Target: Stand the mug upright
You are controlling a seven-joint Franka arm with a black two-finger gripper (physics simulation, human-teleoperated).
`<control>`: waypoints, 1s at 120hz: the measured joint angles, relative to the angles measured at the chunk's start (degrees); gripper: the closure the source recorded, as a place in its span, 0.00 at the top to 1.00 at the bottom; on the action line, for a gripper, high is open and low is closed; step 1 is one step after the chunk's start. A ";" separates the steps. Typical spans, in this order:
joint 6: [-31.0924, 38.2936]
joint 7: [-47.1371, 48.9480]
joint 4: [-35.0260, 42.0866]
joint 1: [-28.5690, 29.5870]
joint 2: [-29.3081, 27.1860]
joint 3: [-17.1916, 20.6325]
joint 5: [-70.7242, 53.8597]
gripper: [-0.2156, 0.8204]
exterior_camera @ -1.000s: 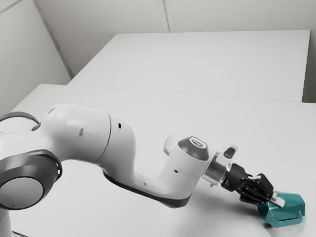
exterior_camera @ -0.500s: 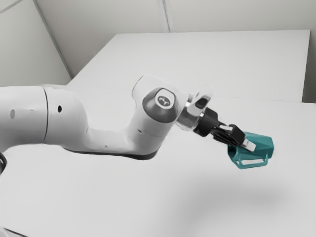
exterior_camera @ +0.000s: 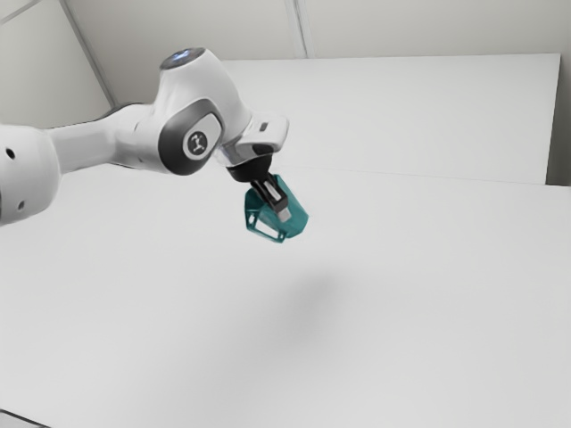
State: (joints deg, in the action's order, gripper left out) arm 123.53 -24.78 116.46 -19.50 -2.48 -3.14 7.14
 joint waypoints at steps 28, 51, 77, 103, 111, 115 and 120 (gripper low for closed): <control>-8.37 6.74 3.37 2.23 -2.27 -2.69 -10.12 0.04; -9.30 9.97 3.22 7.01 0.52 -4.77 -13.36 0.03; -7.23 11.68 2.19 11.49 5.98 -5.20 -13.90 0.03; -5.39 12.73 2.13 7.62 7.86 -5.19 -13.58 0.03; -4.88 12.99 2.13 7.72 8.13 -5.19 -13.55 0.03; -4.61 13.11 2.06 7.77 8.35 -5.20 -13.55 0.03; -4.22 13.25 2.00 7.73 8.67 -5.20 -13.54 0.03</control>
State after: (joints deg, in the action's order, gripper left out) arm 119.31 -11.53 118.46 -11.77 6.18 -8.34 -6.40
